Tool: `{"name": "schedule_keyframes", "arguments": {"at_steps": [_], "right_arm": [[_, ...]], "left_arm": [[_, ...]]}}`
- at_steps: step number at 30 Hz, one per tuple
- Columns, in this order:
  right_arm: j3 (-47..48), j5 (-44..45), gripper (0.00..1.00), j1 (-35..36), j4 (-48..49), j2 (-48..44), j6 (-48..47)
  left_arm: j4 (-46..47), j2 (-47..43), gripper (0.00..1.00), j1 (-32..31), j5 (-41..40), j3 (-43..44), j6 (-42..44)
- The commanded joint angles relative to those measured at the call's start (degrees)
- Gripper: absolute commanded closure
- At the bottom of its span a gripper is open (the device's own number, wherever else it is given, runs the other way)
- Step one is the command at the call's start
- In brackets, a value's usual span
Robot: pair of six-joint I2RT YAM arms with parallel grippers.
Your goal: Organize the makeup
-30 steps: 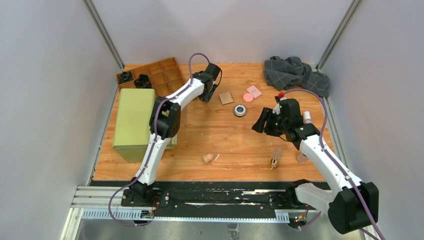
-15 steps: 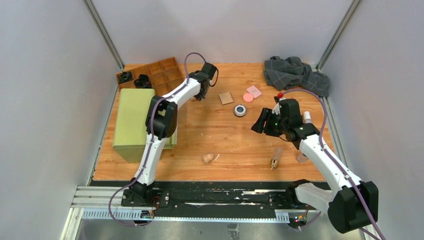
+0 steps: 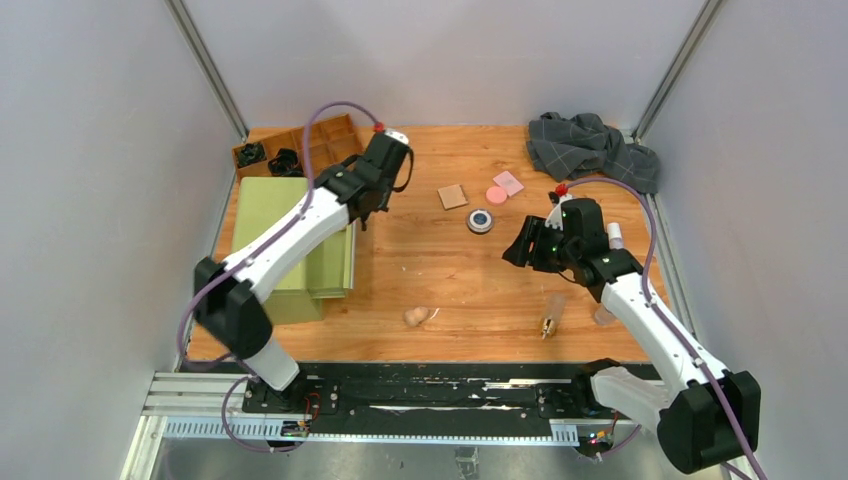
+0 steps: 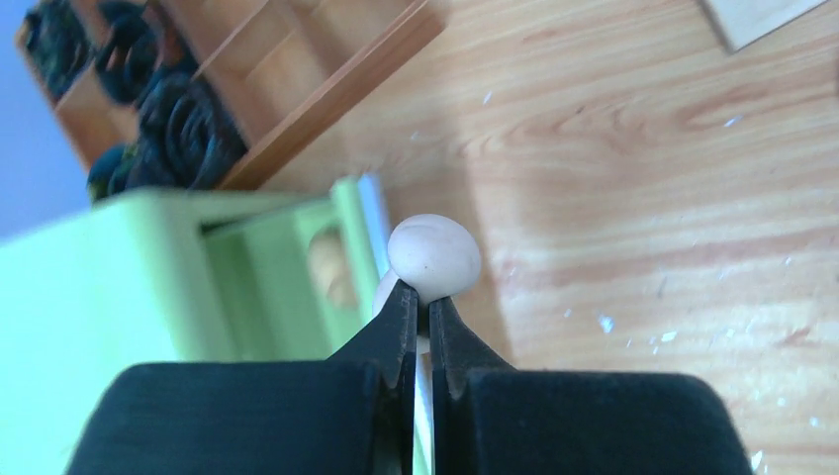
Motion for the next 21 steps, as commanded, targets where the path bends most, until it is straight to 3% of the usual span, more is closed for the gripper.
{"name": "schedule_keyframes", "arguments": {"at_steps": [1, 5, 9, 11, 13, 14, 16, 21], "right_arm": [[-0.1, -1.3, 0.45, 0.7, 0.6, 0.8, -2.8], [-0.5, -2.4, 0.45, 0.7, 2.9, 2.9, -2.0], [0.1, -4.3, 0.46, 0.8, 4.1, 4.9, -0.9], [0.8, -3.4, 0.45, 0.8, 4.0, 4.8, -0.1], [1.7, -2.6, 0.45, 0.8, 3.9, 4.3, 0.8], [2.1, -2.6, 0.45, 0.8, 3.8, 4.1, 1.2], [2.4, -2.2, 0.44, 0.8, 3.6, 3.1, 1.5], [1.4, 1.3, 0.42, 0.8, 1.8, 1.5, 0.9]], "left_arm": [[-3.9, -11.6, 1.00, 1.1, -5.8, -10.8, -7.4], [-4.7, -17.0, 1.00, 1.1, -14.1, -17.6, -9.0], [-5.6, -17.0, 0.98, 1.3, -16.0, -19.2, -9.5], [-7.1, -16.0, 0.80, 1.3, -18.4, -18.5, -11.2], [-9.8, -15.2, 0.34, 1.3, -20.6, -16.3, -14.1], [-10.3, -15.3, 0.18, 1.3, -20.6, -15.5, -14.7], [-10.2, -16.6, 0.11, 1.3, -18.8, -14.0, -14.3], [-9.8, -19.4, 0.10, -4.1, -16.7, -9.3, -7.8]]}}
